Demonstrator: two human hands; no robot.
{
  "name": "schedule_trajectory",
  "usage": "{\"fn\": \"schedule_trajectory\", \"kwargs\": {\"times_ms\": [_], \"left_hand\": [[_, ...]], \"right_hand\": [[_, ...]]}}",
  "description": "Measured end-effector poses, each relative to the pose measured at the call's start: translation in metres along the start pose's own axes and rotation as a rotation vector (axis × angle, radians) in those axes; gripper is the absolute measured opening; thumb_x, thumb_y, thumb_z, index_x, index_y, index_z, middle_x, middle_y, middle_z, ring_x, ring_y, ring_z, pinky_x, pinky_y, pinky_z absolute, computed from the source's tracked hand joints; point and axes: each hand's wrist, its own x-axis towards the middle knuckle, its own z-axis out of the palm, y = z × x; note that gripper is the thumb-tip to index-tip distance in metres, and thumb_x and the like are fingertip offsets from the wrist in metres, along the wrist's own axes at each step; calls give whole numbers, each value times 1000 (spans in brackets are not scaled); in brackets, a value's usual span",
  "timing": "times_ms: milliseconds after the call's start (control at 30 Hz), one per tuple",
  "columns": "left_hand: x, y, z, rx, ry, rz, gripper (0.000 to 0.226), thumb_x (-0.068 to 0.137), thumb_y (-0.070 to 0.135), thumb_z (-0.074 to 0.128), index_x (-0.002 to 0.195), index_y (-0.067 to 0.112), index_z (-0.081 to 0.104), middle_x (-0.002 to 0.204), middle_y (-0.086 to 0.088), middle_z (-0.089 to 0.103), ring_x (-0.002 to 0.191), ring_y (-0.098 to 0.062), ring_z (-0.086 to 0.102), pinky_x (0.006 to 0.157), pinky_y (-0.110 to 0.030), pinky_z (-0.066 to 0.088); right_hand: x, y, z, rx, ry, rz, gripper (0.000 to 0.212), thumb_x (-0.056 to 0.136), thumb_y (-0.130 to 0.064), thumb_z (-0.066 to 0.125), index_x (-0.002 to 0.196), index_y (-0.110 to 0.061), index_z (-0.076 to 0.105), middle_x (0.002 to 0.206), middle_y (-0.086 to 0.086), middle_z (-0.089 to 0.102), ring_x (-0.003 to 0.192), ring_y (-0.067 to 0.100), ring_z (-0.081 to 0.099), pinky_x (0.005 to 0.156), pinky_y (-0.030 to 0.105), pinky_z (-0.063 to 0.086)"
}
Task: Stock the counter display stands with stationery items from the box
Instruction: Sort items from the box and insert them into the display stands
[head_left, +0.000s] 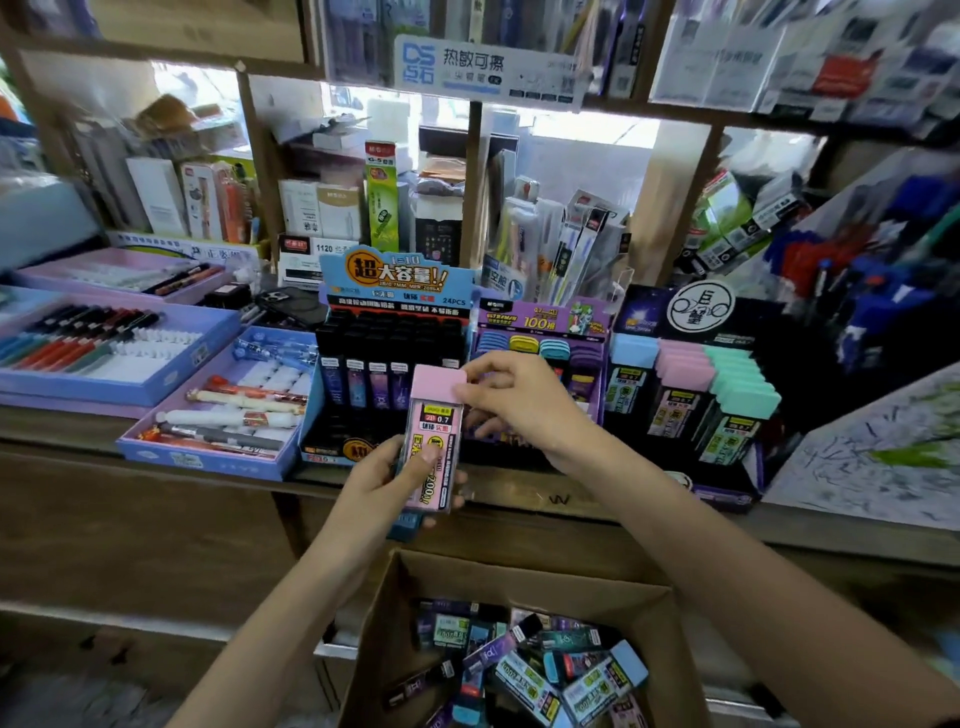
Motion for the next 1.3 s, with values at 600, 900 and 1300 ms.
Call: {"fn": "schedule_trajectory", "kwargs": {"times_ms": [600,900,1300], "left_hand": [[31,-19,91,41,-8,-107,14,95,27,49,102,23,61,73,4,72,62,-11,67,47,-24,53],[31,-18,102,67,-23,-107,17,96,25,48,104,18,61,77,-1,69,61,-10,65,47,-23,51],[31,-19,114,61,-25,-110,15,95,24,48,99,19,62,76,-2,70,61,-11,66,47,-24,53]], "right_hand": [[-46,35,-190,-755,379,-128,10,88,-15,63,97,-15,62,84,-3,61,80,18,62,76,30,50],[-50,44,-196,-780,333,-193,11,87,-14,65,98,-12,62,84,-4,61,82,13,60,80,27,48],[-47,58,-197,-962,400,-304,19,88,-16,62,106,-12,59,94,1,62,92,20,54,79,37,45]]}}
